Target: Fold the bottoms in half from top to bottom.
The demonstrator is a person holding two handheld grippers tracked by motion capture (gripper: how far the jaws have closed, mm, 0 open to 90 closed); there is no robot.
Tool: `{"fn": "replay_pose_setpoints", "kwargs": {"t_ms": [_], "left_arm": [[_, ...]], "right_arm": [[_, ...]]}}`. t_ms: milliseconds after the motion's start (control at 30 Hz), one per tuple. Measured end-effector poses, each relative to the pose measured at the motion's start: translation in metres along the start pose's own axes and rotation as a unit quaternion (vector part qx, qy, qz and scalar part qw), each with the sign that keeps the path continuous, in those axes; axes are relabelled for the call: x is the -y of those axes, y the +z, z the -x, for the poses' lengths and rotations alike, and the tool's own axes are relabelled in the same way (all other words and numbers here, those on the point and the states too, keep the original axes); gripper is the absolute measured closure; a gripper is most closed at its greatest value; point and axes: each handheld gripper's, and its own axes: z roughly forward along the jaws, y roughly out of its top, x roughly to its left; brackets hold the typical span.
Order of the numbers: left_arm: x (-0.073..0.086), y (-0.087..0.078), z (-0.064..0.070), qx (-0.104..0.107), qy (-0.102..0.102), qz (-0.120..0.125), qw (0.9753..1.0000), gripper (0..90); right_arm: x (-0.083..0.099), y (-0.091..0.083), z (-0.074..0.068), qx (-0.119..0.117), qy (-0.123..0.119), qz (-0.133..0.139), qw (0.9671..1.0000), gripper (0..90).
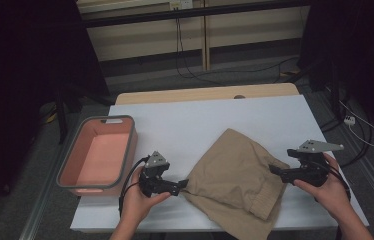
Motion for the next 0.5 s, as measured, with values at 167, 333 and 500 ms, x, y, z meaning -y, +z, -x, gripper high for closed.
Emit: {"fn": "replay_pose_setpoints", "kwargs": {"t_ms": [167,333,500], "left_arm": [[0.003,0.004,0.005,-0.001,0.011,-0.011,0.9999,12.4],[0.007,0.006,0.006,-0.005,0.013,-0.02,0.9997,15.1],[0.012,0.007,0.005,-0.015,0.014,-0.026,0.9994,20.6]], "right_arm": [[0.0,0.0,0.0,-0.001,0.0,0.0,1.0,11.1],[-0.002,0.004,-0.002,-0.005,-0.003,-0.002,1.0,11.1],[-0.005,0.007,-0.005,-0.008,-0.008,0.0,0.9999,11.1]]}}
